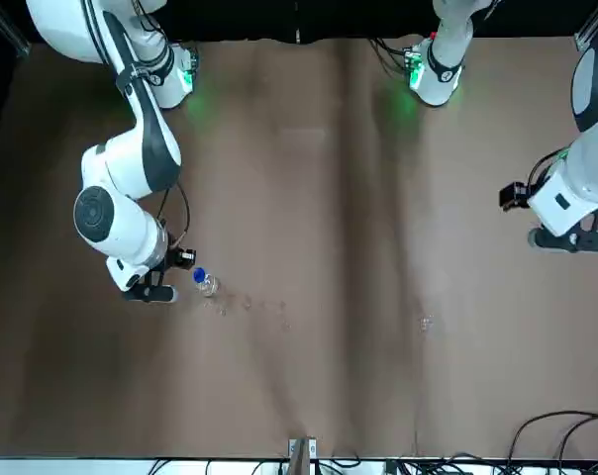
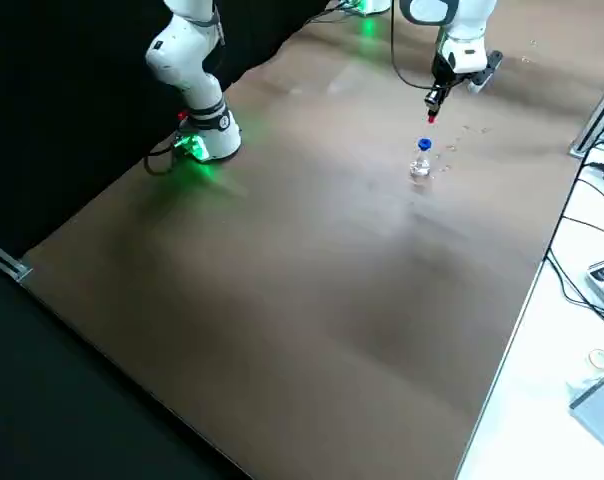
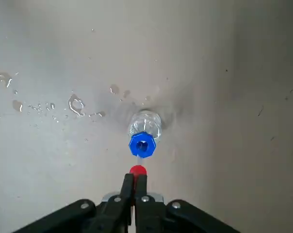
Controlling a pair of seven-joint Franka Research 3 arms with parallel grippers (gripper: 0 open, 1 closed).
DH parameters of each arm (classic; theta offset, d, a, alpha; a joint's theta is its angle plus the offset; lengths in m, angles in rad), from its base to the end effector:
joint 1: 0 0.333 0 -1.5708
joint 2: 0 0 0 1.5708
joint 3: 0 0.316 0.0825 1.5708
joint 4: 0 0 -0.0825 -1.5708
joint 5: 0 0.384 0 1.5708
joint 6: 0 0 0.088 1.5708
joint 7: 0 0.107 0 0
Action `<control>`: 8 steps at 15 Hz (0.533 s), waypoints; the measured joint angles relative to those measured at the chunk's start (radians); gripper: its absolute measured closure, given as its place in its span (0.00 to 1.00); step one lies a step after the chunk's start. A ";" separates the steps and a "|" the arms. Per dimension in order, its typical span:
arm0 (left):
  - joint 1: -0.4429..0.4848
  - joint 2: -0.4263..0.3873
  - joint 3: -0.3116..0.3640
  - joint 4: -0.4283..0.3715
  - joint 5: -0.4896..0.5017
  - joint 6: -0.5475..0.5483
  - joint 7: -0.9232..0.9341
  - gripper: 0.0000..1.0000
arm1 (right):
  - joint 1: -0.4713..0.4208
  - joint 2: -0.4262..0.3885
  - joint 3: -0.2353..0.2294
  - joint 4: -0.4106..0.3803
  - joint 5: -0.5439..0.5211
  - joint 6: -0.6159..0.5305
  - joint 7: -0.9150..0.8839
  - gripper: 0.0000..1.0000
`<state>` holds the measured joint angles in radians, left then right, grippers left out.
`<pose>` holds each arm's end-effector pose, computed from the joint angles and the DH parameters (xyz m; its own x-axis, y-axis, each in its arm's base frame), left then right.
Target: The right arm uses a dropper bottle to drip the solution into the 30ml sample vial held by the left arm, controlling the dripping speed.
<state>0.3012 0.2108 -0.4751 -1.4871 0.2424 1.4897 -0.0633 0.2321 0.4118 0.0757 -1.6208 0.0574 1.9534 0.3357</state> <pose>0.5975 -0.0506 0.5484 0.9800 -0.0976 -0.1735 -0.1253 -0.9798 -0.1560 0.6313 0.1988 0.3796 0.9934 -0.0536 -0.1017 -0.0590 -0.9970 -0.0509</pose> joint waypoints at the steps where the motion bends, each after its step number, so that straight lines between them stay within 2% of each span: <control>1: 0.000 -0.001 -0.001 0.001 -0.001 0.042 -0.046 0.00 | 0.000 0.002 0.000 0.000 0.000 0.000 0.000 0.96; 4: -0.005 -0.001 -0.010 0.002 -0.005 0.094 -0.185 0.00 | 0.000 0.017 0.000 0.000 0.000 0.017 0.000 0.96; 8: -0.002 -0.001 -0.010 0.002 -0.011 0.098 -0.211 0.00 | 0.000 0.035 0.000 0.000 0.000 0.023 0.000 0.96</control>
<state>0.2990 0.2101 -0.4854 -1.4856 0.2313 1.5875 -0.2743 0.2322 0.4471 0.0757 -1.6213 0.0574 1.9765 0.3357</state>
